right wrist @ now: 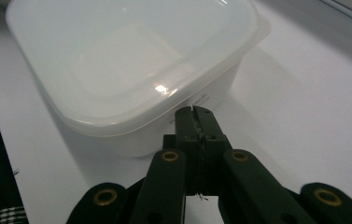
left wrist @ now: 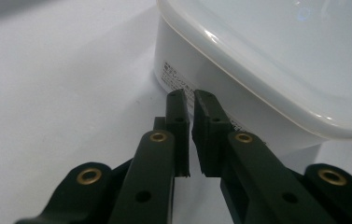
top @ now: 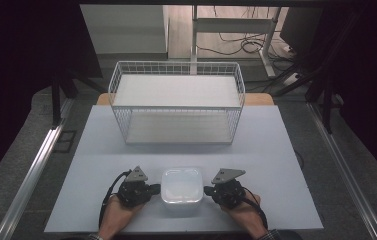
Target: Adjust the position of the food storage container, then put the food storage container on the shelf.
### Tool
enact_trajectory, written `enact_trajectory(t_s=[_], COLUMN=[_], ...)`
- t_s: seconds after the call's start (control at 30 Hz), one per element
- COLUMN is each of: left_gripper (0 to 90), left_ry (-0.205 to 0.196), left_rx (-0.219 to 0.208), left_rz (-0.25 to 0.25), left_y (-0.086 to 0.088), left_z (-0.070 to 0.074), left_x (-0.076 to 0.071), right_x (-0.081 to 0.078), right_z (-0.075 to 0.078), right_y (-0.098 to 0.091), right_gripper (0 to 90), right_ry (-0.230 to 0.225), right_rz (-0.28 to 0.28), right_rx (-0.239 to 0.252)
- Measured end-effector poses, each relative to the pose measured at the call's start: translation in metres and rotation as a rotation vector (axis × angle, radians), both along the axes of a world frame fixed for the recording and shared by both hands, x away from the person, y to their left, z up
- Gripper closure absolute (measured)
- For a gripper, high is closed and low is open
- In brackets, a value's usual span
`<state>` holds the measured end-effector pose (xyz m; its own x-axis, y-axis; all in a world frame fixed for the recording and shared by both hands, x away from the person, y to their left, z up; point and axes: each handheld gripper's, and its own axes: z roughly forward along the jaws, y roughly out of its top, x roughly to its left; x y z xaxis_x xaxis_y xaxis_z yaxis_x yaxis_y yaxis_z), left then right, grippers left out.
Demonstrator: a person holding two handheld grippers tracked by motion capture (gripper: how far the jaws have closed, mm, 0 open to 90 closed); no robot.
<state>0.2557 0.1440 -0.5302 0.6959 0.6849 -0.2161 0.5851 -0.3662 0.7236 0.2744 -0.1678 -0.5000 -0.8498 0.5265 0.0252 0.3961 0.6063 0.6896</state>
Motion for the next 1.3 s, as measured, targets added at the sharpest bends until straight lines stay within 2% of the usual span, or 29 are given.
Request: enact_trajectory(t_s=[0.03, 0.1, 0.17, 0.23, 0.27, 0.3, 0.33, 0.37, 0.4, 0.43, 0.47, 0.53, 0.57, 0.6, 0.73, 0.83, 0.9, 1.0, 1.07, 1.1, 1.3], left_gripper=[82.7, 77.8, 65.8, 52.6, 52.6, 45.7, 34.2, 34.2, 29.2, 21.3, 17.7, 15.3, 10.2, 7.9, 4.3, 2.9, 2.7, 2.1, 1.4, 1.3, 1.4], left_ry=[-0.004, -0.028, -0.041, -0.051, -0.057, -0.063, -0.072, -0.071, -0.067, -0.059, -0.059, -0.051, -0.058, -0.058, -0.059, -0.063, -0.082, -0.086, -0.089, -0.086, -0.088], left_rx=[0.005, 0.032, 0.030, 0.031, 0.029, 0.022, 0.017, 0.010, 0.000, -0.012, -0.012, -0.014, -0.003, -0.003, 0.024, 0.022, 0.029, 0.023, 0.010, -0.011, -0.050], left_rz=[0.001, 0.013, 0.014, 0.020, 0.018, 0.013, 0.009, 0.003, -0.003, -0.011, -0.011, -0.018, -0.025, -0.025, -0.033, -0.032, -0.034, -0.032, -0.022, -0.012, 0.007], left_y=[0.001, 0.005, 0.011, 0.014, 0.017, 0.019, 0.022, 0.023, 0.025, 0.027, 0.027, 0.028, 0.028, 0.028, 0.030, 0.031, 0.032, 0.033, 0.034, 0.036, 0.039], left_z=[0.000, 0.002, 0.005, 0.006, 0.008, 0.008, 0.009, 0.008, 0.008, 0.006, 0.006, 0.006, 0.005, 0.005, 0.001, -0.001, -0.002, -0.002, -0.002, -0.002, 0.000], left_x=[0.000, -0.002, -0.004, -0.006, -0.007, -0.009, -0.010, -0.012, -0.013, -0.016, -0.016, -0.019, -0.022, -0.022, -0.024, -0.023, -0.023, -0.022, -0.021, -0.020, -0.018], right_x=[0.000, -0.001, -0.002, -0.003, -0.003, -0.003, -0.004, -0.004, -0.004, -0.004, -0.004, -0.005, -0.005, -0.005, -0.003, -0.001, -0.001, 0.000, 0.000, 0.000, 0.000], right_z=[0.000, 0.002, 0.006, 0.008, 0.008, 0.008, 0.007, 0.007, 0.006, 0.005, 0.005, 0.003, 0.002, 0.002, -0.003, -0.004, -0.004, -0.003, -0.004, -0.004, -0.002], right_y=[-0.001, -0.003, -0.008, -0.015, -0.015, -0.019, -0.025, -0.025, -0.027, -0.031, -0.031, -0.034, -0.034, -0.034, -0.033, -0.036, -0.037, -0.038, -0.038, -0.037, -0.034], right_gripper=[89.6, 89.6, 88.4, 80.8, 80.8, 75.5, 62.9, 62.9, 55.6, 39.8, 39.8, 24.8, 12.2, 12.2, 0.7, 0.2, 0.0, 0.0, 0.0, 0.0, 0.0], right_ry=[0.008, -0.011, -0.035, -0.049, -0.049, -0.050, -0.056, -0.056, -0.054, -0.059, -0.059, -0.090, -0.107, -0.107, -0.097, -0.076, -0.080, -0.081, -0.084, -0.084, -0.093], right_rz=[0.002, 0.004, -0.001, -0.012, -0.012, -0.018, -0.032, -0.032, -0.037, -0.043, -0.043, -0.049, -0.056, -0.056, -0.087, -0.093, -0.096, -0.099, -0.099, -0.097, -0.093], right_rx=[0.008, 0.004, 0.009, 0.021, 0.021, 0.026, 0.025, 0.025, 0.027, 0.035, 0.035, 0.036, 0.027, 0.027, 0.000, 0.022, 0.040, 0.053, 0.061, 0.062, 0.072])
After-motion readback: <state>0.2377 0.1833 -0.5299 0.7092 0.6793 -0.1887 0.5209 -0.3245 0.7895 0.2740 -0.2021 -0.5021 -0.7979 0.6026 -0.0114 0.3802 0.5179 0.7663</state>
